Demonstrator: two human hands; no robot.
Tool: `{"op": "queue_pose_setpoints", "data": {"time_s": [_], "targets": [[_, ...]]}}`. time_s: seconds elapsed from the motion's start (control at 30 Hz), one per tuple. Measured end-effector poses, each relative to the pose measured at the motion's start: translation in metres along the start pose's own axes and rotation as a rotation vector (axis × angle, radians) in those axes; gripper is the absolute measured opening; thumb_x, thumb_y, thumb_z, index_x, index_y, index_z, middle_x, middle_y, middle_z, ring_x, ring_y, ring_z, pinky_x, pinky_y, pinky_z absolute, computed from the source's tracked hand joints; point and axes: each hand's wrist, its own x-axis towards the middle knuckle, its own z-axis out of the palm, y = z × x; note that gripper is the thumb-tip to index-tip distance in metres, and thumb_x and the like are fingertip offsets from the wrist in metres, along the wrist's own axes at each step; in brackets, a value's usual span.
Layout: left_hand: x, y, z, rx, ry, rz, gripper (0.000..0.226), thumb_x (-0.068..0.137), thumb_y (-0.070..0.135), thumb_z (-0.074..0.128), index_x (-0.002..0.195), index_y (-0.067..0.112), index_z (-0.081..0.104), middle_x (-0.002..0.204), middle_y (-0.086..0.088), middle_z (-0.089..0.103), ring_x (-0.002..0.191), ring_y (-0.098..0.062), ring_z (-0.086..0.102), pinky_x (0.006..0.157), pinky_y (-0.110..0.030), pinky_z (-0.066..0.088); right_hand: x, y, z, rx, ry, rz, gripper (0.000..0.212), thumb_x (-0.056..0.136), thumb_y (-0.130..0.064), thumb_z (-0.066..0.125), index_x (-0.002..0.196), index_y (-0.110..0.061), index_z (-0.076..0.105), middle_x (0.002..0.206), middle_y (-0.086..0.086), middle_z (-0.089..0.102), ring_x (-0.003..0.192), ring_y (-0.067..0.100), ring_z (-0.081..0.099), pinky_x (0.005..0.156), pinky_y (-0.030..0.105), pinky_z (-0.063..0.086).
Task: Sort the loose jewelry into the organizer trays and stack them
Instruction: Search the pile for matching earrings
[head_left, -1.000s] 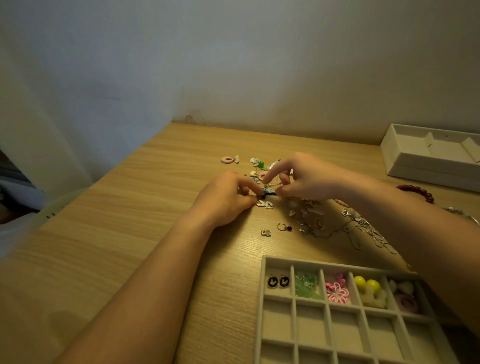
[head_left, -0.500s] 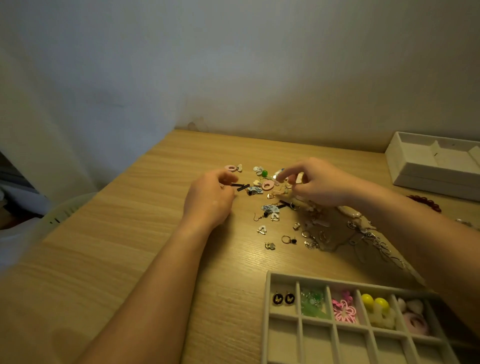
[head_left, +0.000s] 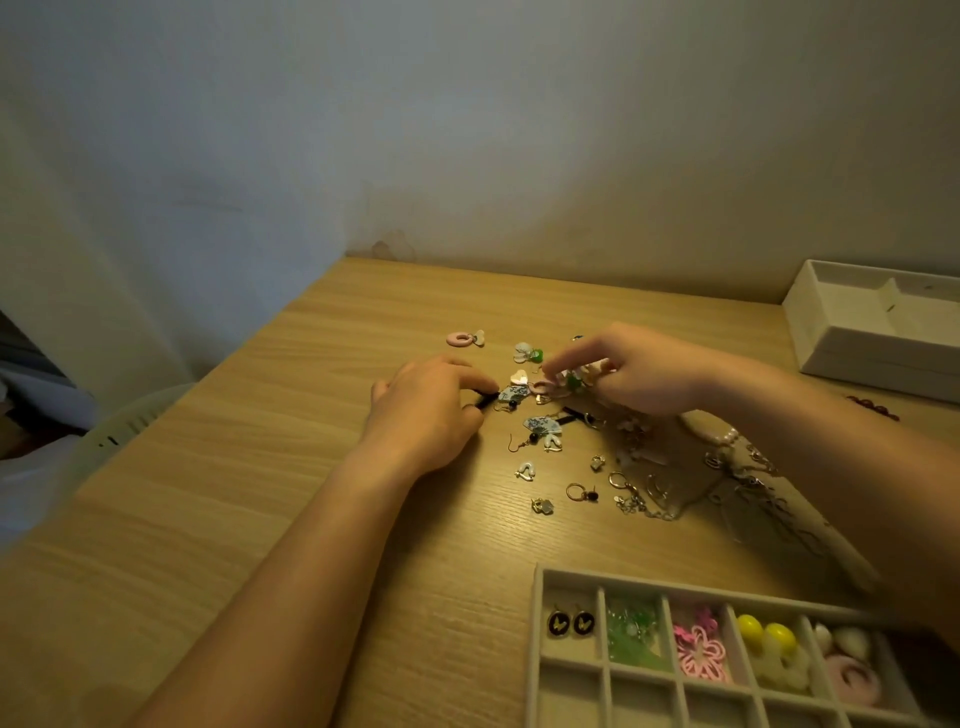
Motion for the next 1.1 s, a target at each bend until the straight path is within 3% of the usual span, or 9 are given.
{"op": "queue_pose_setpoints", "data": {"time_s": [0.1,0.23,0.33,0.43,0.6,0.7,0.8,0.97,1.1], "targets": [[-0.005,-0.004,-0.002,-0.029,0.011,0.030,0.032,0.092,0.029,0.062,0.118,0.047,0.068,0.141,0.016,0.051,0.134,-0.015,0.043,0.108,-0.044,0.035,-0.007,0.005,-0.005,0.053,0.014,-0.003,0.064,0.085,0.015,0.041,0.124,-0.027,0.070,0.129,-0.011,0.067,0.120,0.003,0.059,0.106,0.027,0.046],[-0.012,-0.008,0.000,-0.104,0.010,0.092,0.023,0.088,0.028,0.069,0.101,0.046,0.074,0.129,0.017,0.058,0.125,-0.013,0.050,0.107,-0.046,0.041,-0.017,0.009,-0.011,0.127,0.025,0.014,0.056,0.090,0.014,0.043,0.121,-0.024,0.070,0.114,-0.013,0.072,0.104,-0.001,0.066,0.086,0.016,0.054],[-0.011,-0.008,0.000,-0.192,-0.007,0.127,0.019,0.086,0.023,0.072,0.084,0.042,0.076,0.119,0.016,0.061,0.114,-0.010,0.055,0.102,-0.040,0.045,-0.022,0.012,-0.013,0.204,0.111,0.035,0.052,0.092,0.014,0.044,0.116,-0.022,0.071,0.105,-0.009,0.073,0.095,0.005,0.070,0.081,0.021,0.058],[-0.004,0.000,-0.002,-0.244,0.035,0.107,0.016,0.091,0.025,0.068,0.099,0.038,0.074,0.128,0.011,0.061,0.118,-0.012,0.057,0.101,-0.037,0.049,-0.021,0.014,-0.014,0.195,0.264,0.038,0.050,0.094,0.011,0.046,0.119,-0.027,0.067,0.115,-0.007,0.069,0.099,0.004,0.064,0.082,0.021,0.056],[0.010,0.024,0.007,-0.083,-0.028,0.277,0.046,0.101,0.031,0.050,0.147,0.036,0.046,0.155,0.013,0.041,0.143,-0.010,0.036,0.115,-0.038,0.035,-0.020,0.018,-0.010,-0.006,0.047,0.076,0.068,0.093,0.007,0.049,0.147,-0.034,0.048,0.152,-0.009,0.047,0.137,0.012,0.044,0.105,0.026,0.036],[0.014,0.028,0.012,-0.023,-0.098,0.314,0.047,0.098,0.020,0.047,0.143,0.030,0.052,0.155,0.010,0.043,0.143,-0.014,0.038,0.117,-0.039,0.034,-0.027,0.024,-0.011,-0.016,-0.012,0.079,0.062,0.095,0.005,0.049,0.144,-0.031,0.053,0.150,-0.008,0.051,0.134,0.009,0.047,0.109,0.026,0.036],[0.016,0.021,0.013,-0.100,-0.062,0.257,0.046,0.091,0.009,0.050,0.132,0.026,0.063,0.140,0.006,0.059,0.129,-0.018,0.052,0.106,-0.042,0.045,-0.036,0.032,-0.015,0.073,0.022,0.087,0.058,0.095,0.008,0.046,0.139,-0.026,0.058,0.141,-0.008,0.058,0.123,0.006,0.055,0.093,0.016,0.044],[0.024,0.008,0.012,-0.043,-0.005,0.211,0.032,0.097,0.018,0.054,0.123,0.028,0.070,0.133,0.010,0.063,0.123,-0.017,0.056,0.100,-0.041,0.049,-0.028,0.022,-0.010,0.099,0.206,0.004,0.033,0.099,-0.009,0.058,0.122,-0.030,0.068,0.116,-0.014,0.066,0.098,-0.003,0.061,0.071,0.010,0.048],[0.023,0.005,0.011,-0.053,0.033,0.166,0.033,0.096,0.016,0.054,0.123,0.028,0.070,0.132,0.006,0.064,0.124,-0.019,0.055,0.102,-0.041,0.047,-0.004,-0.003,0.005,0.021,0.210,-0.077,0.023,0.096,-0.015,0.064,0.112,-0.030,0.073,0.103,-0.015,0.069,0.090,-0.001,0.061,0.071,0.016,0.045]]}}
